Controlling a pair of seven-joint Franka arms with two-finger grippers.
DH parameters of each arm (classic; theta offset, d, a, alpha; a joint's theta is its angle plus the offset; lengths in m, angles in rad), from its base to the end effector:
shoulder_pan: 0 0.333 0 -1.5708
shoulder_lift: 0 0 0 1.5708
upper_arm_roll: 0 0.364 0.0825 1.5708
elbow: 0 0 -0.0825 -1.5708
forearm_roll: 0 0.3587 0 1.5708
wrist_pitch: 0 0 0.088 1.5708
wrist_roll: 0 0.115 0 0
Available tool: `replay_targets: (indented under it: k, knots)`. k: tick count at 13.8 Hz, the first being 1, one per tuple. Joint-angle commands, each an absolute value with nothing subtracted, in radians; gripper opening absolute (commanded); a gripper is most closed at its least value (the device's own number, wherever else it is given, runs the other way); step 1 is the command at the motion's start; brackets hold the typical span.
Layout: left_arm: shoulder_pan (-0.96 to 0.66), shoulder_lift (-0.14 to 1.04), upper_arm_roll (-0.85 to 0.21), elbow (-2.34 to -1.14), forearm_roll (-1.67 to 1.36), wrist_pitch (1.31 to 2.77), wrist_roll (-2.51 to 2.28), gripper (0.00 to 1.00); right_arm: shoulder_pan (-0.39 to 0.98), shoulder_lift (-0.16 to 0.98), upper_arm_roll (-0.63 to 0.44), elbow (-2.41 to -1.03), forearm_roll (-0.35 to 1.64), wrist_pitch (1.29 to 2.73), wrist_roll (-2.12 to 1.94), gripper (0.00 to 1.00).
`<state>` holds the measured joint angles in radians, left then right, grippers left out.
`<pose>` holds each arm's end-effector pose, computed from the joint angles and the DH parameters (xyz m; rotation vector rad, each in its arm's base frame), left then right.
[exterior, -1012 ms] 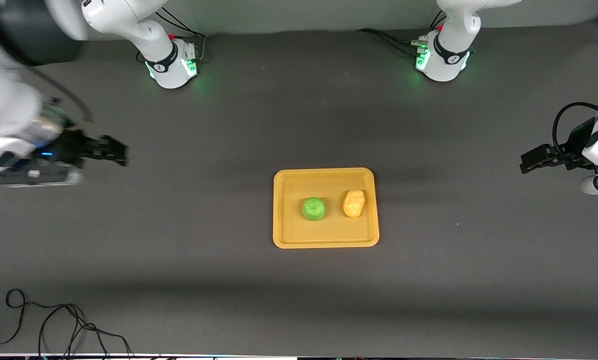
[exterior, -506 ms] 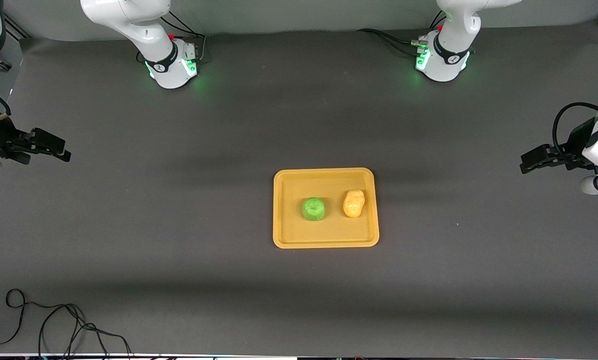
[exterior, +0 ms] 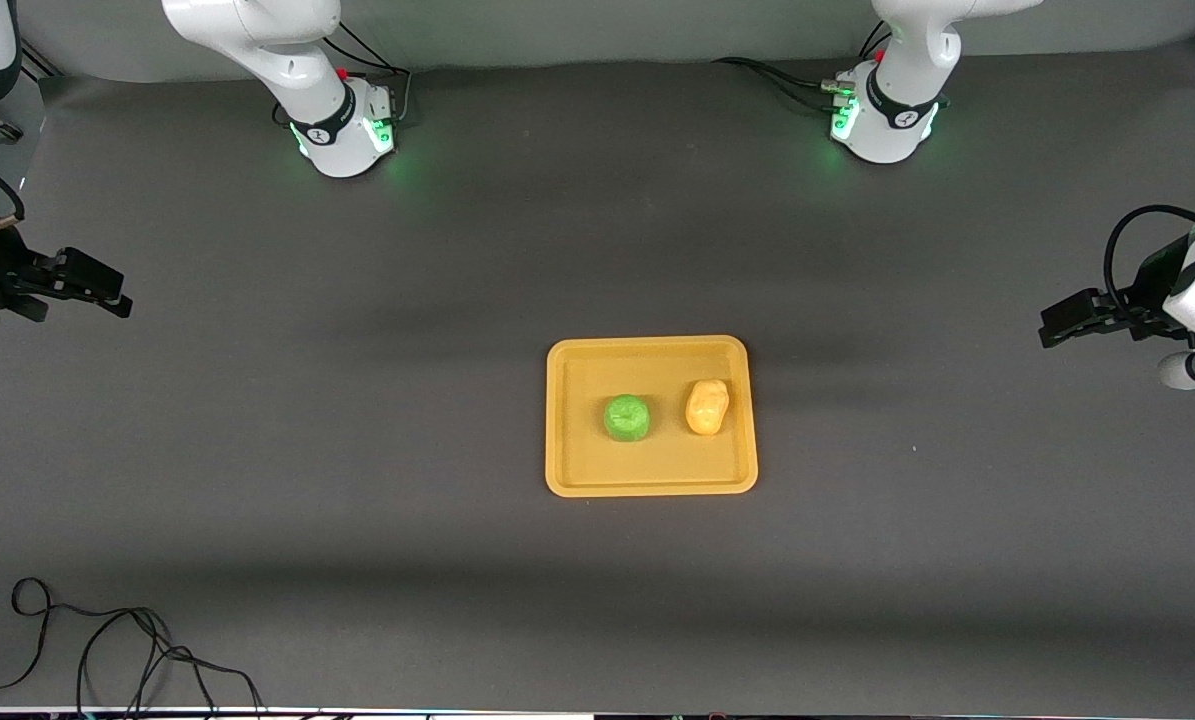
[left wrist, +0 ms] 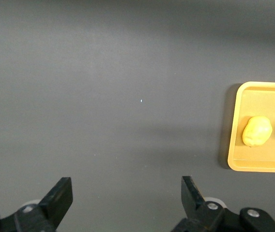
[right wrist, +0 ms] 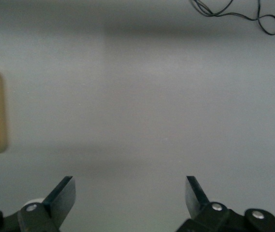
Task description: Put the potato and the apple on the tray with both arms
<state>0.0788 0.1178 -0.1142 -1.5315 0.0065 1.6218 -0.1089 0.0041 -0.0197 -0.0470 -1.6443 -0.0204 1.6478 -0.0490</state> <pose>0.5732 -0.0153 0.6219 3.1342 0.1155 -0.0426 0.5280 -0.0252 0.6487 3.1209 0.0116 0.0347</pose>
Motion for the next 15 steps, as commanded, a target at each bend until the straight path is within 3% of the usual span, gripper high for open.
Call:
replay_targets:
  k: [1,15]
  knots:
    - [0.078,0.127,-0.114,-1.509,0.005,1.615,-0.107,1.00,-0.006,0.000,-0.034,-1.606,-0.041,1.643,-0.043,1.00]
    - [0.078,0.130,-0.114,-1.509,0.005,1.617,-0.107,1.00,-0.009,0.002,-0.038,-1.605,-0.017,1.557,-0.032,1.00]
